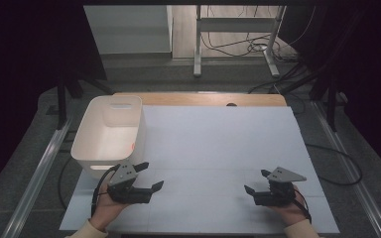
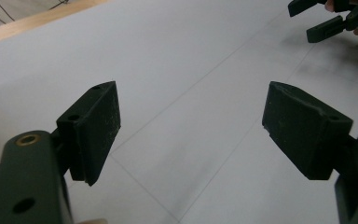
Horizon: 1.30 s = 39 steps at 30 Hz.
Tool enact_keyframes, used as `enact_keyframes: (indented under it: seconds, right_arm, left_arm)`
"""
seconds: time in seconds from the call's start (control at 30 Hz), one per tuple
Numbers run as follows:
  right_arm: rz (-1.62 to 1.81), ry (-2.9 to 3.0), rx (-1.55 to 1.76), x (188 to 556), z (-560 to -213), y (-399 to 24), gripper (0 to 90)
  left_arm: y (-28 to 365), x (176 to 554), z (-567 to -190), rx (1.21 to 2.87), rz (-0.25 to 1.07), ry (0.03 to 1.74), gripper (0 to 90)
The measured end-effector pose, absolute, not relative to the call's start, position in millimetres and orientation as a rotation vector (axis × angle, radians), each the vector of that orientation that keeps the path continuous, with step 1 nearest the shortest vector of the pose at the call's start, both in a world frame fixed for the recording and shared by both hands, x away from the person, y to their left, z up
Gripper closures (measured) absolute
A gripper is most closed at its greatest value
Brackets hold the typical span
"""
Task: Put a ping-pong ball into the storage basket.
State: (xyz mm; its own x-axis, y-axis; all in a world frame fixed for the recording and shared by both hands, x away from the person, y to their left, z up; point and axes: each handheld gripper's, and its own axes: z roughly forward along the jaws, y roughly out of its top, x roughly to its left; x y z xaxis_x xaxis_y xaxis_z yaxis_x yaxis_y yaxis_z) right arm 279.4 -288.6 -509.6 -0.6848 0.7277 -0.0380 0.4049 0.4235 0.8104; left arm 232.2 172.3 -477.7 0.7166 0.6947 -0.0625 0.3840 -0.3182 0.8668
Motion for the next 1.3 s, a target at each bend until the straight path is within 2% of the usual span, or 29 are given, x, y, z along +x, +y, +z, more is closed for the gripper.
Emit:
enact_keyframes:
  seconds: [0.53,1.3]
  right_arm:
    - [1.170,2.303,0.954,279,-509,-288,15.3]
    - [1.254,2.299,0.908,274,-505,-288,15.3]
  left_arm:
    - [202,232,-504,1.893,0.373,0.945,20.5]
    - [183,246,-504,1.911,0.334,0.905,20.4]
